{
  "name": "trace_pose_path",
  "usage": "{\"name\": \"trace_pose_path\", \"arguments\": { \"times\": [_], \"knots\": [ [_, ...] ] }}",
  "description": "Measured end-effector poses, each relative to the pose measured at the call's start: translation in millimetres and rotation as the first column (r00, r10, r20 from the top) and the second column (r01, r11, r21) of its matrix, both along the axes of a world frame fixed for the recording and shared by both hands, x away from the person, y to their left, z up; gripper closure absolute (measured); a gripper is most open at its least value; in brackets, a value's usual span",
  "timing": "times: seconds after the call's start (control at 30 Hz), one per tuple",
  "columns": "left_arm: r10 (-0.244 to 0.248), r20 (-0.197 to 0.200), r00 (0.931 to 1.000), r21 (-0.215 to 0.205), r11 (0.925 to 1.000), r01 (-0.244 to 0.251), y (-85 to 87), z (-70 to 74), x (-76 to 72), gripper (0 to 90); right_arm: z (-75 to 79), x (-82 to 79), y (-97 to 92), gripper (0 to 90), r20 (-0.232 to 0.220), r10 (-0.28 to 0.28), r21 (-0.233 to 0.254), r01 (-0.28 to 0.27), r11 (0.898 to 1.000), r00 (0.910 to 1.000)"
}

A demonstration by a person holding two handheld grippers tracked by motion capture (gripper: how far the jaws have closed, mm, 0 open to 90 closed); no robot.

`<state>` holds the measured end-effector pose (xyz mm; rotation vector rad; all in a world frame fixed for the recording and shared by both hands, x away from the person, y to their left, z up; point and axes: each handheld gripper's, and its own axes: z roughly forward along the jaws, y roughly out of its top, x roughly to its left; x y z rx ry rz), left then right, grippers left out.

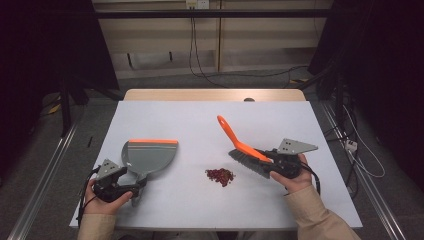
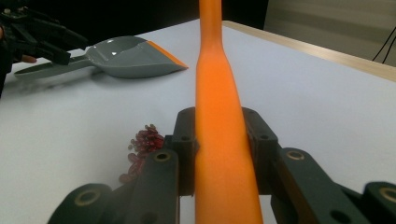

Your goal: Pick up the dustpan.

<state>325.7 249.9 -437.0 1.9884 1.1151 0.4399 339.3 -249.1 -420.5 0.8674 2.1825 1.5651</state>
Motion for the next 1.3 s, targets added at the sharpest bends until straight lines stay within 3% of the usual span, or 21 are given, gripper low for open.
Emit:
{"name": "trace_pose_path", "arguments": {
  "times": [0.07, 0.17, 0.3, 0.47, 0.53, 0.63, 0.7, 0.77, 0.9, 1.0, 1.3],
  "knots": [
    [0.01, -0.006, 0.9999, 0.026, 0.9996, -0.009, -1.3, -2.0, 1.3, 14.4, -0.1, -0.1, 0.6, 71.1, -0.001, 0.002, -0.001, -0.002, 1.0, 1.0],
    [0.033, -0.019, 0.9993, 0.032, 0.999, -0.032, 1.3, -2.3, 1.4, 14.4, -0.1, -0.2, 0.5, 71.1, 0.0, 0.003, -0.001, -0.003, 1.0, 1.0],
    [0.058, -0.011, 0.9983, 0.066, 0.9962, -0.057, 6.1, -1.8, 0.3, 17.5, 0.2, -0.3, -0.8, 71.1, 0.001, -0.002, 0.002, 0.002, 1.0, 1.0],
    [0.029, -0.027, 0.9992, 0.088, 0.9958, -0.026, 1.9, -2.3, 3.5, 32.3, -0.3, 0.2, -1.3, 71.1, -0.001, -0.007, 0.001, 0.007, 1.0, 1.0],
    [0.001, -0.042, 0.9991, 0.087, 0.9962, 0.002, -1.1, -3.0, 6.1, 41.6, -0.2, 0.3, -0.9, 71.2, 0.002, -0.004, -0.001, 0.004, 1.0, 1.0],
    [-0.01, -0.035, 0.9993, 0.105, 0.9944, 0.013, -3.6, -2.0, 8.7, 57.4, -0.1, 0.0, -1.0, 71.1, 0.003, -0.004, -0.002, 0.004, 1.0, 1.0],
    [-0.007, -0.048, 0.9988, 0.111, 0.9937, 0.012, -2.6, -2.8, 10.8, 61.3, -0.2, 0.2, -1.4, 71.1, -0.001, -0.006, -0.003, 0.006, 1.0, 1.0],
    [-0.004, -0.056, 0.9984, 0.105, 0.9944, 0.01, -1.0, -3.9, 12.2, 62.0, -0.5, 0.5, -1.6, 71.2, -0.001, -0.005, -0.002, 0.005, 1.0, 1.0],
    [-0.003, -0.026, 0.9997, 0.062, 0.9981, 0.004, 2.6, -1.4, 14.4, 62.6, -0.7, 0.8, -1.5, 71.2, -0.002, -0.009, -0.002, 0.009, 1.0, 1.0],
    [-0.015, -0.027, 0.9995, 0.04, 0.9991, 0.016, 6.9, -0.7, 15.5, 62.7, -0.2, 0.7, -2.3, 71.1, 0.001, -0.014, -0.001, 0.014, 1.0, 0.9999],
    [-0.053, 0.012, 0.9985, 0.01, 0.9985, 0.053, 9.8, 11.5, 14.2, 62.8, -1.9, 1.3, -4.9, 71.2, -0.004, -0.025, 0.009, 0.025, 1.0, 0.9997]
  ]
}}
